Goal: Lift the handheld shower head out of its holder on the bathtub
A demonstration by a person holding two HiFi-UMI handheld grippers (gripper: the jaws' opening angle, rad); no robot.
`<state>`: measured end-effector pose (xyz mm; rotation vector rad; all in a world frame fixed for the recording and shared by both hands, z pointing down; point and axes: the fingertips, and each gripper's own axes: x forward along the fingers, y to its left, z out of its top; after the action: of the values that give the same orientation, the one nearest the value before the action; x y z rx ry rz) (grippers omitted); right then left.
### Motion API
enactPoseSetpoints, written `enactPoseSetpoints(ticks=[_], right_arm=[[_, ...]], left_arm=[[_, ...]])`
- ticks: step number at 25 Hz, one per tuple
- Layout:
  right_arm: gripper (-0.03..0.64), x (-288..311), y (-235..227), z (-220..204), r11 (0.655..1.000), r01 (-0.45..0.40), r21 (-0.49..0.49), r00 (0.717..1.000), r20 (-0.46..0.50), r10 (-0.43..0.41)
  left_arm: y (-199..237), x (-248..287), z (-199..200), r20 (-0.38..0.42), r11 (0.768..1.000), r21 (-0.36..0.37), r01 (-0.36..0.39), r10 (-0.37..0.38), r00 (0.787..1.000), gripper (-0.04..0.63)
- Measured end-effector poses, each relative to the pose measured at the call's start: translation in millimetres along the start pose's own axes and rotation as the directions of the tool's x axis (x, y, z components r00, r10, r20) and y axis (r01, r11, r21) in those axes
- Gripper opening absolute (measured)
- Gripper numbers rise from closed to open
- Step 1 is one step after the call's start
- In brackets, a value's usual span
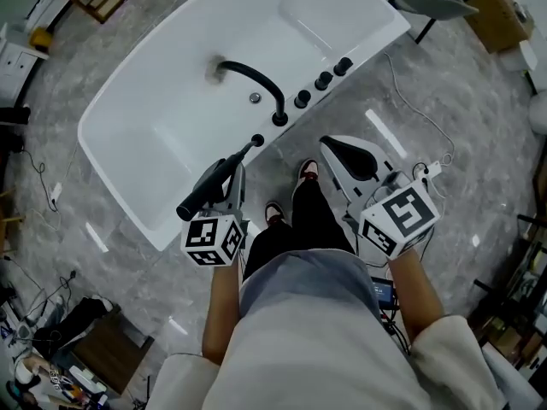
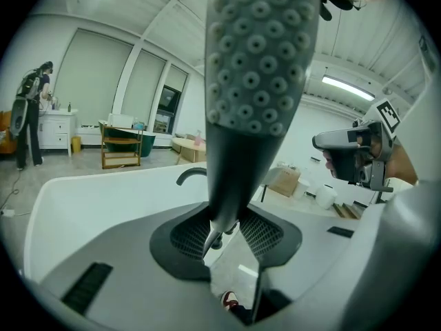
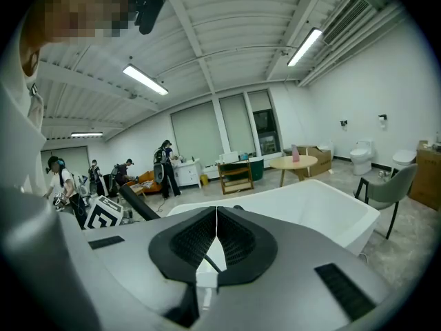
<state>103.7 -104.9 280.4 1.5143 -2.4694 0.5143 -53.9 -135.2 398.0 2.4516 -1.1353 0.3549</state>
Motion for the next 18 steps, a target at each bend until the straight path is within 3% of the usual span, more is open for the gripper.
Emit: enactPoseSetpoints(ticks=[9, 13, 18], right_arm=[[0.02, -19, 18, 13, 1.0, 0.014, -0.001, 0.999, 0.05, -0.014], [0.02, -23, 49, 23, 0.999, -0.039, 0.035, 0.995, 0.095, 0.035], [0.018, -21, 75, 36, 0.999, -0.052, 0.001, 0.989, 0.137, 0.051]], left_arm=[[-16, -13, 19, 0.027, 1.0, 0.011, 0.025, -0.026, 0.999, 0.138], [-24, -30, 29, 0.042, 0.998, 0.027, 0.049, -0.051, 0.998, 0.138], [-32, -45, 50, 0.086, 0.994, 0.074, 0.079, -0.086, 0.993, 0.138]])
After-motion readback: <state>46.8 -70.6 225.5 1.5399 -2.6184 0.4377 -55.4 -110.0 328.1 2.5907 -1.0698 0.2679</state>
